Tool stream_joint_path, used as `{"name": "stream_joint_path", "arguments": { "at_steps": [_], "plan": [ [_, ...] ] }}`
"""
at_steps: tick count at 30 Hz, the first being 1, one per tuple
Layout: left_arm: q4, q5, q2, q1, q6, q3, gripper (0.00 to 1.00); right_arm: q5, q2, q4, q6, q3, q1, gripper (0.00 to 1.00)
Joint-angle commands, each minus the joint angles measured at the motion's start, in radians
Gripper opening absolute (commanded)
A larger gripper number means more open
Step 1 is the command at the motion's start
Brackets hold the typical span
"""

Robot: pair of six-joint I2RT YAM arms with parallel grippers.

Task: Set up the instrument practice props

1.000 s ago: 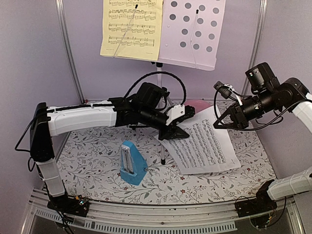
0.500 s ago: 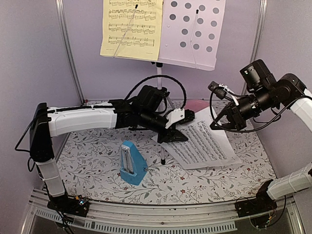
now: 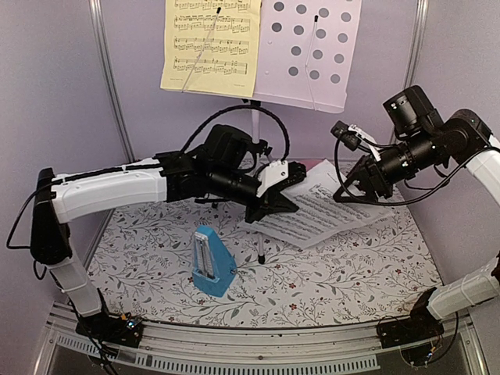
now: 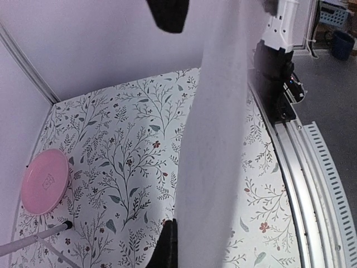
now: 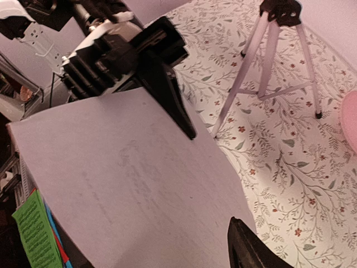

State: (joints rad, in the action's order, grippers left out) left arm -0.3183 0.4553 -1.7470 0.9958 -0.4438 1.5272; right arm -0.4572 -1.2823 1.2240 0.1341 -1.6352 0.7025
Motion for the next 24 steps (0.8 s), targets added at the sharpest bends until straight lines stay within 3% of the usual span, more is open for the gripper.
{"name": "stream_joint_path", "arguments": {
  "at_steps": [1, 4, 6, 11, 17, 24],
  "plan": [
    [0.018, -0.041, 0.110, 0.006, 0.063, -0.019, 0.00, 0.128, 0.024, -0.099, -0.029, -0.105, 0.006, 0.66],
    [0.035, -0.065, 0.187, 0.007, 0.121, -0.039, 0.00, 0.158, 0.051, -0.235, -0.081, -0.151, 0.007, 0.77],
    [0.063, -0.077, 0.245, 0.007, 0.165, -0.055, 0.00, 0.173, 0.081, -0.362, -0.122, -0.143, 0.007, 0.80],
    [0.062, -0.110, 0.322, -0.011, 0.270, 0.020, 0.00, 0.258, 0.093, -0.625, -0.262, -0.177, 0.007, 0.76],
    [0.056, -0.138, 0.316, -0.058, 0.404, 0.179, 0.00, 0.368, -0.019, -0.689, -0.309, -0.294, 0.006, 0.74],
    [0.037, -0.197, 0.283, -0.135, 0.503, 0.353, 0.00, 0.444, -0.055, -0.820, -0.375, -0.306, 0.006, 0.73]
  ]
}}
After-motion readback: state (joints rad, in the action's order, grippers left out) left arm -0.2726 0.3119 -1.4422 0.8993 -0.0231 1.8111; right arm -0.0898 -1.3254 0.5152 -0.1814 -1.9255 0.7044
